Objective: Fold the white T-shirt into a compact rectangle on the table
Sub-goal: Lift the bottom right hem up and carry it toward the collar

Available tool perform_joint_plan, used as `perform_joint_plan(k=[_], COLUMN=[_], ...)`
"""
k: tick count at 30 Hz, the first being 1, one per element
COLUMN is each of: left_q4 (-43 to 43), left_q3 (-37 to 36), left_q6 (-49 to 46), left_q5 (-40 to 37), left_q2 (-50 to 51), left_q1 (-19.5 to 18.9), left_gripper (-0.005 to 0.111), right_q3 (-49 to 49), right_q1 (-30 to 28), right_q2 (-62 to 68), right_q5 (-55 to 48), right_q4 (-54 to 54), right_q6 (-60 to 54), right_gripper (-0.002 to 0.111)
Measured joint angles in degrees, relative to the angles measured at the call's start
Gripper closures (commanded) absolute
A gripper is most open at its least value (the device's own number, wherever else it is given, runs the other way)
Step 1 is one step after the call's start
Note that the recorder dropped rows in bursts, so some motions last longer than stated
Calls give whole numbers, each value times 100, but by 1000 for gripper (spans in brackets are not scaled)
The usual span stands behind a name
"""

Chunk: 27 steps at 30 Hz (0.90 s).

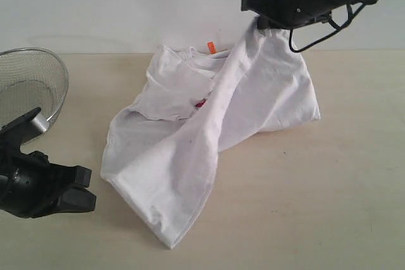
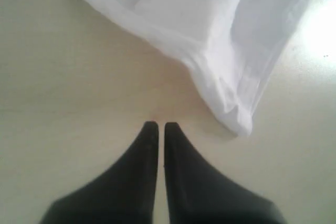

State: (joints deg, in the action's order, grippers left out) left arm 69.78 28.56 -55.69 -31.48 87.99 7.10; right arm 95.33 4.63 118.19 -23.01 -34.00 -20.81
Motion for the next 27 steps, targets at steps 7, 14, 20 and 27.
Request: perform_joint_plan(k=[7, 14, 20, 27], left_q4=[0, 0, 0, 0], left_q3=[0, 0, 0, 0], left_q6=[-11, -32, -53, -117], left_q5=[0, -180, -247, -247], left_q2=[0, 0, 0, 0], left_q1=[0, 0, 0, 0], left_gripper=[102, 102, 102, 102], right_q3=[1579, 2628, 2904, 2927], right_q1=[0, -83, -364, -408], right_q2=[987, 1976, 2527, 2680], right_q5=[-85, -122, -75, 271], right_q4=[0, 0, 0, 11], right_q6=[196, 604, 748, 599], right_gripper=[108, 108, 108, 66])
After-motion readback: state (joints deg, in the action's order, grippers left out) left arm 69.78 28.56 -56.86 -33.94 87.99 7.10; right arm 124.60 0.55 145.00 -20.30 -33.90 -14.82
